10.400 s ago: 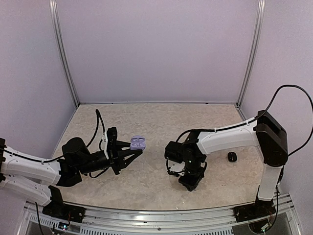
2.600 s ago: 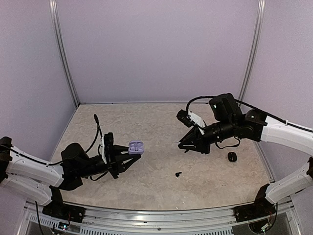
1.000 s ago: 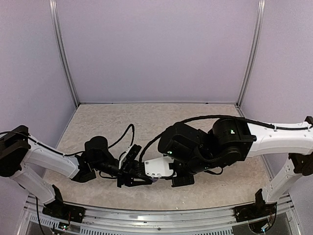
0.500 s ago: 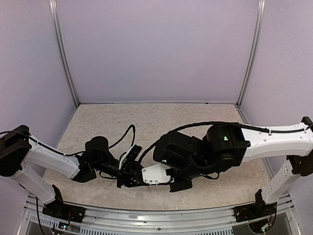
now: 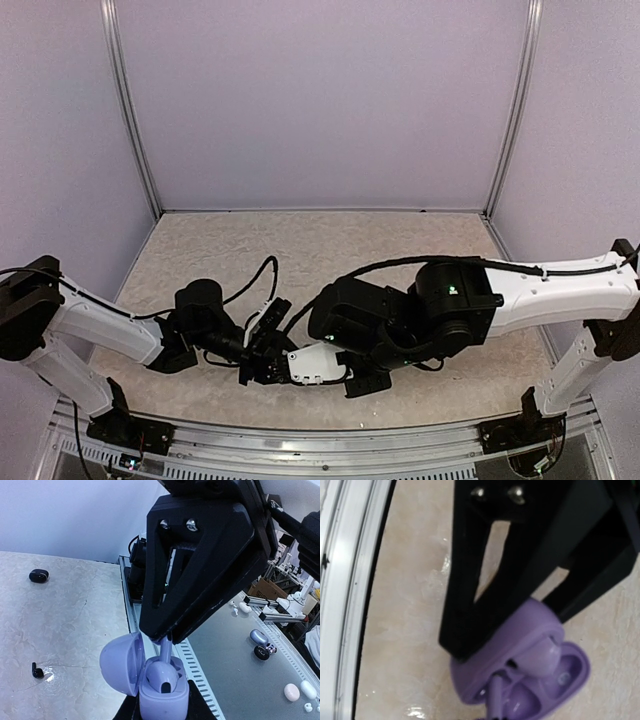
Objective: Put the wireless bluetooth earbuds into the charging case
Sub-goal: Place the right earbud in the right side groove of the charging case.
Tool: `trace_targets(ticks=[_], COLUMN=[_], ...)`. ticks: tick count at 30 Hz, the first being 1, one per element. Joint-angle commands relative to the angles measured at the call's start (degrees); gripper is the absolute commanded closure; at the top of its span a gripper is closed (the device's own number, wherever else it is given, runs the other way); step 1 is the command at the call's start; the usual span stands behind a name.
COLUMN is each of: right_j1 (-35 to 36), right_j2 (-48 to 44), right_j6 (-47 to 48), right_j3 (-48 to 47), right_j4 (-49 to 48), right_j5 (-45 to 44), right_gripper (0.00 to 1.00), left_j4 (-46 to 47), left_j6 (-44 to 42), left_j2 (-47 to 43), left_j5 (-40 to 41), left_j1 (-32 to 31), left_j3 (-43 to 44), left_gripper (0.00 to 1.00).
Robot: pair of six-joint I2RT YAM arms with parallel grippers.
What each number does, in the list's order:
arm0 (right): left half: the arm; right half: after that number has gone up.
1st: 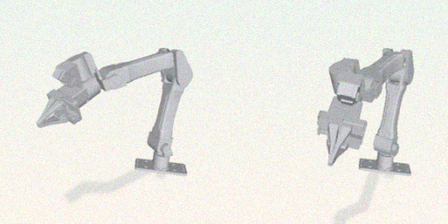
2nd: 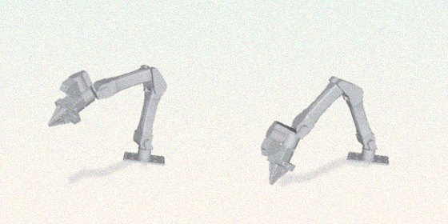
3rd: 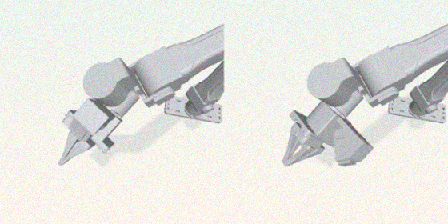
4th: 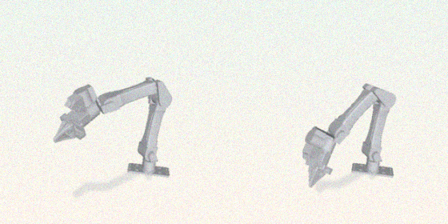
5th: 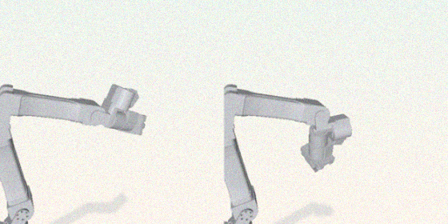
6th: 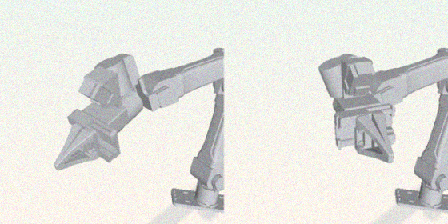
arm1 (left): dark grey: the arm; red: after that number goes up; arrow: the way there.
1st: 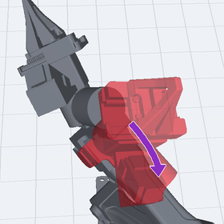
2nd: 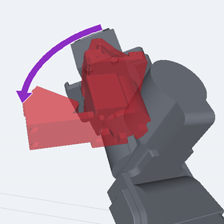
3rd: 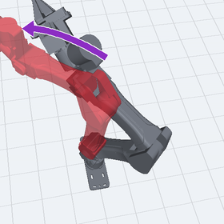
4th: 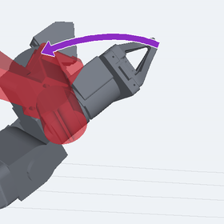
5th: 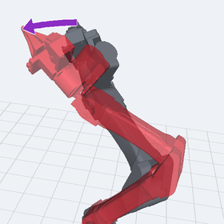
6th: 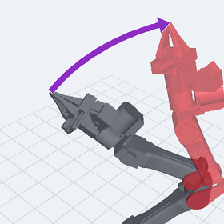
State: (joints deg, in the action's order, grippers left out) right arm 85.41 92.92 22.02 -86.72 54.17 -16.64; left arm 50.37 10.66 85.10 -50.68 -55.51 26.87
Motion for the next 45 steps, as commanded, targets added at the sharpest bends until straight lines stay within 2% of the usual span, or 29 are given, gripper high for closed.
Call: trace_targets(ticks=[1, 19, 38, 45], right_j1=[0.8, 2.1, 2.9, 3.0], right_j2=[0.8, 1.9, 3.8, 3.8], right_j6=[1.1, 3.1, 4.7, 4.2], right_j3=[0.7, -0.3, -2.0, -2.3], right_j4=[0.1, 0.1, -0.1, -0.2], right_j5=[-0.3, 0.5, -0.1, -1.1], right_gripper=[0.94, 0.94, 0.85, 0.79], left_j4=[-1.2, -5.0, -5.6, -5.4], left_j6=[-0.9, -3.7, -5.2, -5.5], left_j2=[0.7, 2.7, 3.8, 3.7], left_j5=[-1.2, -1.8, -2.0, -1.7], left_j1=[-0.8, -2.4, -4.3, -4.3], left_j3=[2.1, 4.4, 6.3, 6.4], left_gripper=[1.0, 1.0, 1.0, 1.0])
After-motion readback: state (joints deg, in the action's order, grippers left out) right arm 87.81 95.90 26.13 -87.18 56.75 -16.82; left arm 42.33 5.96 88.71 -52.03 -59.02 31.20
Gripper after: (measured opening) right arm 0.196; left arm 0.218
